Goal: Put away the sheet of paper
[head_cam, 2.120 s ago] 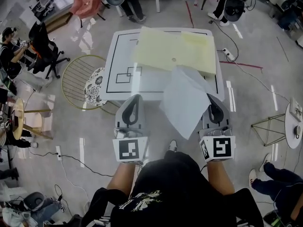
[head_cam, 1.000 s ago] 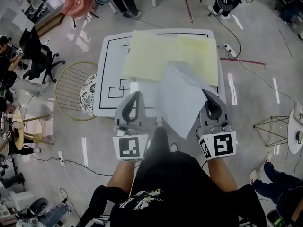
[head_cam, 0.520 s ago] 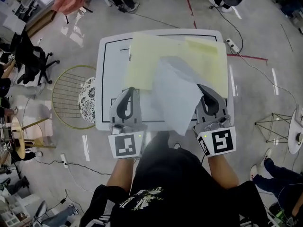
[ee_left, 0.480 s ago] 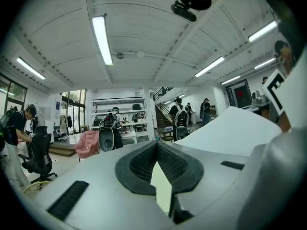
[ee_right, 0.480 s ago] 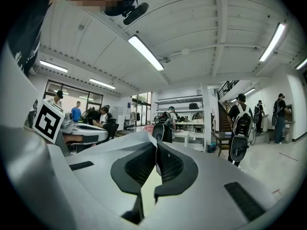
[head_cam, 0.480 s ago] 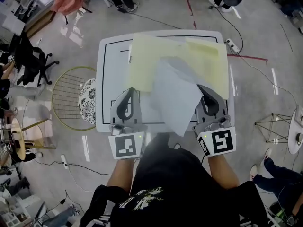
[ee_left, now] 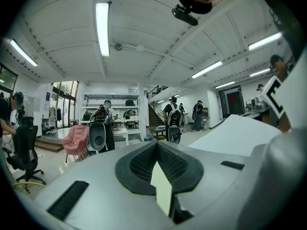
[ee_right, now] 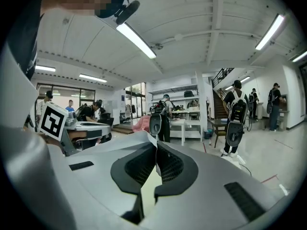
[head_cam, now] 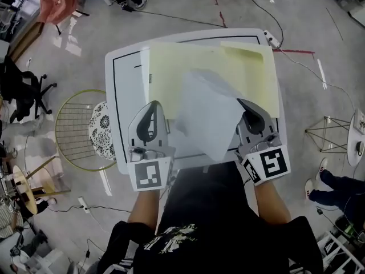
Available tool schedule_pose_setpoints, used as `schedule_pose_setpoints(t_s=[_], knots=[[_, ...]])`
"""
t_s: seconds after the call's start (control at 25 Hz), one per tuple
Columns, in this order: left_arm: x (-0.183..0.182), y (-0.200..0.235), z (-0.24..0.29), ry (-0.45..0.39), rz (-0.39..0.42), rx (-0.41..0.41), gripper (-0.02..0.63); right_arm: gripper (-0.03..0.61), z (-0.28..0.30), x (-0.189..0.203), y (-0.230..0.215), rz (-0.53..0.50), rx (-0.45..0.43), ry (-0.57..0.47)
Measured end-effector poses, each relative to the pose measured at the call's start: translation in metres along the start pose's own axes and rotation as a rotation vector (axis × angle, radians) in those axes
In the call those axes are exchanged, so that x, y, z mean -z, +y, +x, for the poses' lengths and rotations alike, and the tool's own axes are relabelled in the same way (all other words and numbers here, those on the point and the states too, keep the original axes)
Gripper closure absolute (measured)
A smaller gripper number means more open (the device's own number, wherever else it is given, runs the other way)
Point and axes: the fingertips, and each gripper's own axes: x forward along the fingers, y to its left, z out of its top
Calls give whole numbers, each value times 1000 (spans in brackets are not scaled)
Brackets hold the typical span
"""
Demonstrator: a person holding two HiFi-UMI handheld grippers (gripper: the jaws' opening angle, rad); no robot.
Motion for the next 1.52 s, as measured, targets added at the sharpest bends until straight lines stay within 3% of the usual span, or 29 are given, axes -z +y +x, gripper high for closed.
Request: schedule_pose_setpoints(t_s=[0.24,0.56,0.8,0.96,1.08,1.28,1.52], knots=[[11,-8,15,48,-7,36,612,580,6,15,-20,66,35,69],[19,-26,24,90,-11,67,612,580,14,29,-42,255,-8,128],[24,-30,28,111,-11,56,612,580,27,61,-66,569,-47,183],[20,-34,32,116,-12,40,612,580,42,81,-84,859,-99,198],[18,-38,37,124,-3,31,612,580,46,105,-105,970,-63,258],[23,-40,44,141,2,10,612,580,63,144,-121,1041,-80,373],[27,-49,51,173,9,3,612,580,94,175,-109,778,-208,569]])
